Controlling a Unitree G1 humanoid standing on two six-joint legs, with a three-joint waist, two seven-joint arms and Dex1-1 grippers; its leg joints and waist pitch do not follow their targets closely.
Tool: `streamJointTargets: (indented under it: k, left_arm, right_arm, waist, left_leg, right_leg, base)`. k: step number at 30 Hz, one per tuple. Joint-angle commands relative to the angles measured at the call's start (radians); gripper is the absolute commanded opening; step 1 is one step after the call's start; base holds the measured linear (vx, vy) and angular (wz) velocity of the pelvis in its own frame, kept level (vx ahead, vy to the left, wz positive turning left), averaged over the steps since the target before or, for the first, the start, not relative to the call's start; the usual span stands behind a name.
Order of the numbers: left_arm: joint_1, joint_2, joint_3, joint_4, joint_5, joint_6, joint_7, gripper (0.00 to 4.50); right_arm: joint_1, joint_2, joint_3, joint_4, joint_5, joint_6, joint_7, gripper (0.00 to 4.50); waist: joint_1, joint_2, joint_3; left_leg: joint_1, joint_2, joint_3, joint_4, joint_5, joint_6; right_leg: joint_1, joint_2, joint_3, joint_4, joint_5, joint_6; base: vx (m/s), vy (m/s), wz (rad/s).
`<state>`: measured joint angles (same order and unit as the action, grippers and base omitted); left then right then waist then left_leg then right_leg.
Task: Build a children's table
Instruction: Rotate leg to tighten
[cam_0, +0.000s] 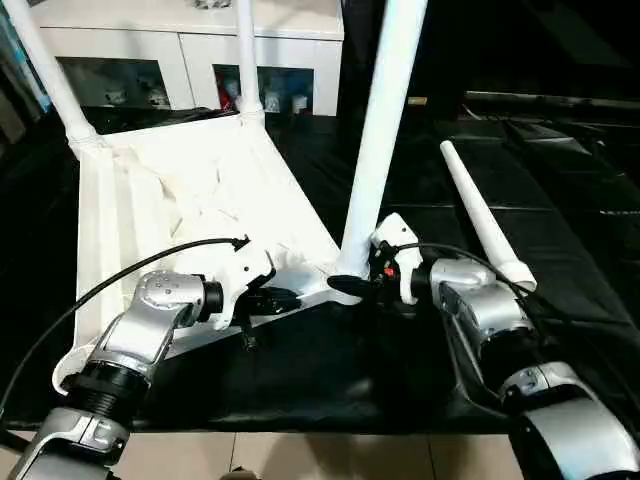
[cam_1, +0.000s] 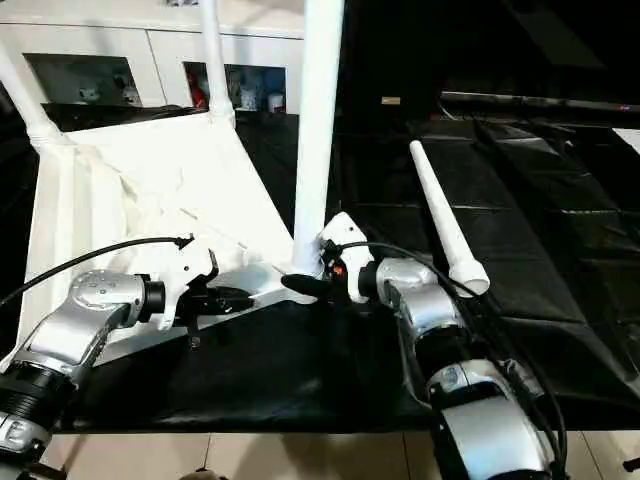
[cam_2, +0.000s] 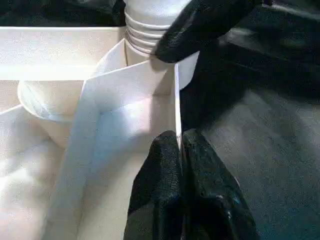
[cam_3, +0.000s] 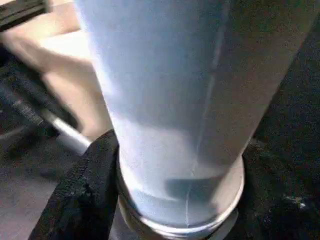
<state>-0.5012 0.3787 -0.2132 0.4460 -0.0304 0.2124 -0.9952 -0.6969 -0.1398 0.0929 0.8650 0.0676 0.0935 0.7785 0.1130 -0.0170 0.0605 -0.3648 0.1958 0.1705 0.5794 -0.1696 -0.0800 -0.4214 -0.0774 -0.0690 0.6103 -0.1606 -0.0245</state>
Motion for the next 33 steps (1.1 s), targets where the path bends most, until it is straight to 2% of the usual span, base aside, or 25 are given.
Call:
streamJointTargets:
  k: [1, 2, 5, 6, 7, 9, 10, 12, 14, 15, 16, 17, 19, 21, 22, 23, 24, 26, 27, 29, 31, 32, 33]
  left_arm:
    - [-0.037, -0.061, 0.014, 0.042, 0.004, 0.013, 0.103, 0.00]
    - [-0.065, -0.092, 0.021, 0.084, 0.023, 0.025, 0.176, 0.00]
    - [-0.113, -0.141, 0.034, 0.155, 0.049, 0.052, 0.295, 0.00]
    - [-0.152, -0.179, 0.038, 0.209, 0.066, 0.067, 0.375, 0.00]
    - [-0.166, -0.193, 0.035, 0.228, 0.072, 0.066, 0.397, 0.00]
    - [-0.176, -0.204, 0.031, 0.241, 0.077, 0.065, 0.413, 0.00]
    - [-0.184, -0.212, 0.025, 0.252, 0.082, 0.059, 0.421, 0.00]
    - [-0.194, -0.225, 0.012, 0.263, 0.095, 0.032, 0.421, 0.00]
    - [-0.191, -0.228, 0.009, 0.259, 0.096, 0.008, 0.402, 0.00]
    - [-0.188, -0.229, 0.008, 0.258, 0.096, -0.014, 0.390, 0.00]
    - [-0.186, -0.229, 0.009, 0.258, 0.093, -0.033, 0.379, 0.00]
    - [-0.186, -0.229, 0.009, 0.257, 0.093, -0.034, 0.378, 0.00]
    - [-0.179, -0.225, 0.017, 0.250, 0.079, -0.054, 0.351, 0.00]
    - [-0.151, -0.200, 0.015, 0.211, 0.055, -0.085, 0.275, 0.00]
    - [-0.133, -0.182, 0.013, 0.188, 0.043, -0.103, 0.231, 0.00]
    - [-0.104, -0.157, 0.009, 0.151, 0.022, -0.124, 0.164, 0.00]
    - [-0.104, -0.157, 0.009, 0.151, 0.022, -0.124, 0.164, 0.00]
    - [-0.080, -0.132, 0.007, 0.120, 0.007, -0.115, 0.113, 0.00]
    - [-0.064, -0.110, 0.003, 0.100, 0.002, -0.112, 0.080, 0.00]
    - [-0.037, -0.071, -0.002, 0.068, -0.010, -0.114, 0.021, 0.00]
    - [-0.026, -0.054, -0.002, 0.053, -0.020, -0.114, -0.006, 0.00]
    - [-0.017, -0.041, 0.001, 0.041, -0.030, -0.107, -0.026, 0.00]
    - [-0.005, -0.024, 0.007, 0.025, -0.044, -0.107, -0.058, 0.00]
  right_arm:
    - [-0.007, 0.035, -0.033, 0.064, -0.011, 0.032, -0.180, 2.72]
    - [-0.018, 0.064, -0.066, 0.095, 0.001, 0.044, -0.290, 2.72]
    - [-0.035, 0.105, -0.104, 0.135, 0.014, 0.052, -0.435, 2.72]
    - [-0.053, 0.143, -0.138, 0.174, 0.036, 0.058, -0.534, 2.72]
    - [-0.061, 0.159, -0.141, 0.188, 0.037, 0.050, -0.560, 2.72]
    - [-0.067, 0.171, -0.134, 0.196, 0.029, 0.037, -0.576, 2.72]
    - [-0.073, 0.183, -0.120, 0.201, 0.015, 0.020, -0.576, 2.72]
    - [-0.087, 0.207, -0.085, 0.205, -0.020, -0.018, -0.556, 2.72]
    - [-0.096, 0.216, -0.075, 0.207, -0.033, -0.040, -0.540, 2.72]
    - [-0.104, 0.223, -0.086, 0.211, -0.024, -0.053, -0.532, 2.72]
    - [-0.110, 0.227, -0.097, 0.215, -0.015, -0.062, -0.526, 3.06]
    - [-0.111, 0.227, -0.098, 0.216, -0.014, -0.063, -0.525, 3.41]
    - [-0.119, 0.225, -0.107, 0.219, -0.003, -0.081, -0.498, 3.47]
    - [-0.112, 0.199, -0.091, 0.189, 0.001, -0.085, -0.410, 3.77]
    - [-0.105, 0.180, -0.080, 0.164, 0.004, -0.080, -0.353, 3.77]
    - [-0.089, 0.147, -0.059, 0.126, 0.002, -0.072, -0.265, 3.90]
    - [-0.089, 0.147, -0.059, 0.126, 0.002, -0.072, -0.265, 3.90]
    - [-0.071, 0.110, -0.036, 0.089, 0.002, -0.058, -0.171, 3.90]
    - [-0.056, 0.080, -0.018, 0.060, 0.002, -0.049, -0.106, 3.90]
    - [-0.032, 0.023, 0.006, 0.015, 0.007, -0.037, 0.002, 3.90]
    - [-0.025, 0.000, 0.010, -0.001, 0.012, -0.025, 0.048, 3.90]
    - [-0.019, -0.019, 0.015, -0.014, 0.014, -0.019, 0.082, 3.90]
    - [-0.012, -0.044, 0.026, -0.031, 0.011, -0.009, 0.131, 3.90]
  waist:
    - [-0.003, -0.002, -0.063]
    - [-0.003, 0.002, -0.064]
    - [-0.003, -0.001, -0.066]
    - [-0.003, 0.005, -0.066]
    - [0.000, 0.005, -0.067]
    - [0.002, 0.003, -0.070]
    - [0.003, 0.005, -0.072]
    - [0.003, 0.004, -0.073]
    - [0.006, 0.004, -0.072]
    - [0.006, 0.004, -0.072]
    - [0.005, 0.001, -0.072]
    - [0.006, 0.002, -0.072]
    - [0.004, 0.002, -0.071]
    - [0.001, -0.001, -0.071]
    - [-0.005, -0.002, -0.069]
    - [-0.006, -0.003, -0.071]
    - [-0.009, -0.003, -0.071]
    - [-0.011, -0.001, -0.074]
    - [-0.011, 0.001, -0.074]
    - [-0.007, 0.000, -0.075]
    - [-0.004, 0.000, -0.075]
    - [-0.003, 0.002, -0.074]
    - [-0.001, 0.002, -0.073]
  left_leg:
    - [0.011, 0.025, -0.004, -0.071, -0.255, -0.007]
    - [0.017, 0.025, -0.005, -0.070, -0.272, -0.021]
    - [0.026, 0.021, -0.005, -0.070, -0.298, -0.022]
    - [0.028, 0.023, -0.005, -0.070, -0.299, -0.024]
    - [0.030, 0.022, -0.006, -0.070, -0.301, -0.027]
    - [0.022, 0.023, -0.007, -0.072, -0.294, -0.023]
    - [0.016, 0.024, -0.007, -0.073, -0.280, -0.019]
    - [0.015, 0.023, -0.006, -0.071, -0.271, -0.010]
    - [0.012, 0.022, -0.005, -0.071, -0.264, 0.000]
    - [0.012, 0.022, -0.005, -0.071, -0.266, 0.001]
    - [0.011, 0.022, -0.005, -0.071, -0.268, 0.002]
    - [0.012, 0.022, -0.005, -0.071, -0.270, 0.002]
    - [0.009, 0.023, -0.007, -0.073, -0.278, 0.004]
    - [0.009, 0.024, -0.008, -0.073, -0.280, 0.010]
    - [0.002, 0.024, -0.009, -0.075, -0.270, 0.012]
    - [0.001, 0.026, -0.010, -0.074, -0.263, 0.020]
    - [-0.001, 0.026, -0.008, -0.073, -0.256, 0.026]
    - [-0.001, 0.027, -0.005, -0.069, -0.215, 0.039]
    - [0.002, 0.028, -0.004, -0.067, -0.210, 0.043]
    - [0.000, 0.030, -0.003, -0.065, -0.190, 0.050]
    - [0.001, 0.031, -0.001, -0.064, -0.185, 0.055]
    - [0.003, 0.032, 0.001, -0.062, -0.185, 0.059]
    - [0.003, 0.032, 0.002, -0.062, -0.187, 0.058]
  right_leg:
    - [0.055, -0.065, 0.043, -0.085, -0.391, -0.151]
    - [0.052, -0.070, 0.045, -0.090, -0.431, -0.137]
    - [0.046, -0.067, 0.045, -0.096, -0.465, -0.115]
    - [0.044, -0.068, 0.047, -0.096, -0.458, -0.117]
    - [0.042, -0.065, 0.045, -0.095, -0.445, -0.116]
    - [0.049, -0.065, 0.045, -0.089, -0.395, -0.123]
    - [0.053, -0.065, 0.045, -0.083, -0.346, -0.129]
    - [0.054, -0.065, 0.045, -0.080, -0.300, -0.143]
    - [0.058, -0.067, 0.045, -0.080, -0.296, -0.151]
    - [0.058, -0.068, 0.045, -0.081, -0.303, -0.150]
    - [0.060, -0.069, 0.044, -0.082, -0.317, -0.146]
    - [0.059, -0.069, 0.044, -0.082, -0.324, -0.145]
    - [0.060, -0.071, 0.044, -0.084, -0.350, -0.136]
    - [0.061, -0.072, 0.043, -0.085, -0.362, -0.133]
    - [0.064, -0.070, 0.042, -0.082, -0.356, -0.134]
    - [0.067, -0.072, 0.042, -0.081, -0.346, -0.136]
    - [0.067, -0.071, 0.043, -0.080, -0.335, -0.138]
    - [0.067, -0.068, 0.044, -0.073, -0.274, -0.163]
    - [0.063, -0.067, 0.045, -0.073, -0.261, -0.170]
    - [0.067, -0.066, 0.043, -0.067, -0.229, -0.187]
    - [0.068, -0.064, 0.042, -0.066, -0.220, -0.189]
    - [0.063, -0.063, 0.042, -0.065, -0.213, -0.203]
    - [0.062, -0.064, 0.043, -0.066, -0.220, -0.202]
  base:
    - [0.000, 0.000, 0.00]
    - [0.000, 0.000, 0.00]
    - [0.000, 0.000, 0.00]
    - [0.000, 0.000, 0.00]
    - [0.000, 0.000, 0.00]
    - [0.000, 0.000, 0.00]
    - [0.000, 0.000, 0.00]
    - [0.000, 0.000, 0.00]
    - [0.000, 0.000, 0.00]
    - [0.000, 0.000, 0.00]
    - [0.000, 0.000, 0.00]
    - [0.000, 0.000, 0.00]
    - [0.000, 0.000, 0.00]
    - [0.000, 0.000, 0.00]
    - [0.000, 0.000, 0.00]
    - [0.000, 0.000, 0.00]
    - [0.000, 0.000, 0.00]
    - [0.000, 0.000, 0.00]
    - [0.000, 0.000, 0.00]
    - [0.000, 0.000, 0.00]
    - [0.000, 0.000, 0.00]
    - [0.000, 0.000, 0.00]
    - [0.000, 0.000, 0.00]
